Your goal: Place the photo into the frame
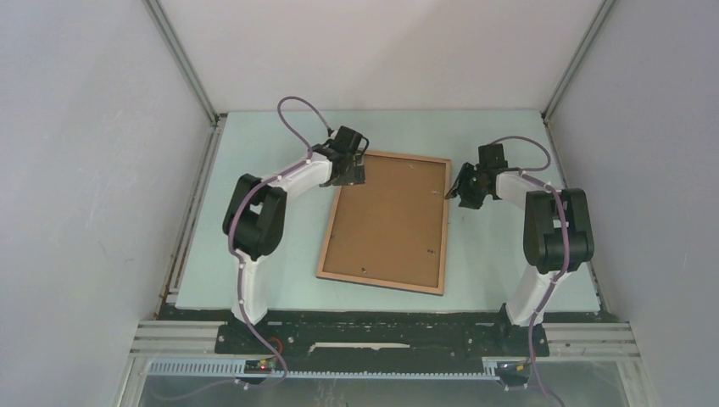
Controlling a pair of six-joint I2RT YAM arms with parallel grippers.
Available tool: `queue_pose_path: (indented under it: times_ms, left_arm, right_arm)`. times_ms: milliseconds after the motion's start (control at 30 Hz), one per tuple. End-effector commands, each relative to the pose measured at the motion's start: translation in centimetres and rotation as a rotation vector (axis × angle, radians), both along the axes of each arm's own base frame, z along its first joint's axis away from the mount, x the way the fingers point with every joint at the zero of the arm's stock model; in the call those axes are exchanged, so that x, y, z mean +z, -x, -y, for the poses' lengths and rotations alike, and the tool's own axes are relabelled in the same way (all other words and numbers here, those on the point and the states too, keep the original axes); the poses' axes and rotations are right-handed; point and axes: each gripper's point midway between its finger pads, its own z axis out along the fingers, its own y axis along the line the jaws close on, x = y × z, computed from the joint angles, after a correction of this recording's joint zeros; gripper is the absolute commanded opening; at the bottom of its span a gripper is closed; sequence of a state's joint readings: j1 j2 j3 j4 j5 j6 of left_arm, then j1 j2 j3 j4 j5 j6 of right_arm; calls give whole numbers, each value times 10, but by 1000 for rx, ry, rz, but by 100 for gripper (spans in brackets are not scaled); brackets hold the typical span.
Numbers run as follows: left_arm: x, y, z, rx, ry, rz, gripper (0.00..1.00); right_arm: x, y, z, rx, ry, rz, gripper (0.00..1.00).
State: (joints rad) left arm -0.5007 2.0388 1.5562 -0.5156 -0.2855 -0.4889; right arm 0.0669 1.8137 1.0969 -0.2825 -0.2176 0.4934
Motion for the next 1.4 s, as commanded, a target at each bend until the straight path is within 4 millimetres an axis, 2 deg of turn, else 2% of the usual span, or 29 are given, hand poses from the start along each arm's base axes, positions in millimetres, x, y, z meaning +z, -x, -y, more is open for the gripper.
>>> queue_pose_path:
  times_ms: [0, 167, 433, 600, 733, 967, 1233, 1333, 1367]
  left_arm:
    - [17, -27, -2, 55, -27, 58, 88]
    - [4, -38, 4, 97, -17, 42, 88]
    - [-18, -37, -8, 165, -34, -3, 72]
    - [-20, -37, -5, 148, -28, -9, 61]
    - [-23, -33, -6, 139, -34, -27, 56]
    - [-25, -21, -11, 117, -36, -42, 33]
    - [-24, -26, -25, 129, -13, -26, 13]
    - [-23, -26, -30, 135, 4, -20, 1]
    - [-23, -25, -32, 137, 4, -18, 0]
  right_arm:
    - [-2, -4, 2, 58, 46, 10, 55]
    - [-10, 4, -14, 122, 92, -10, 52]
    - [-8, 4, -15, 127, 99, -5, 47]
    - [-9, 4, -17, 133, 91, -5, 47]
    - [-8, 4, -17, 135, 92, -3, 47]
    - [-11, 5, -18, 138, 87, -10, 46]
    - [-9, 4, -18, 143, 86, -4, 46]
    - [-8, 4, -18, 144, 87, -2, 45]
    - [-8, 4, -18, 145, 86, -3, 45]
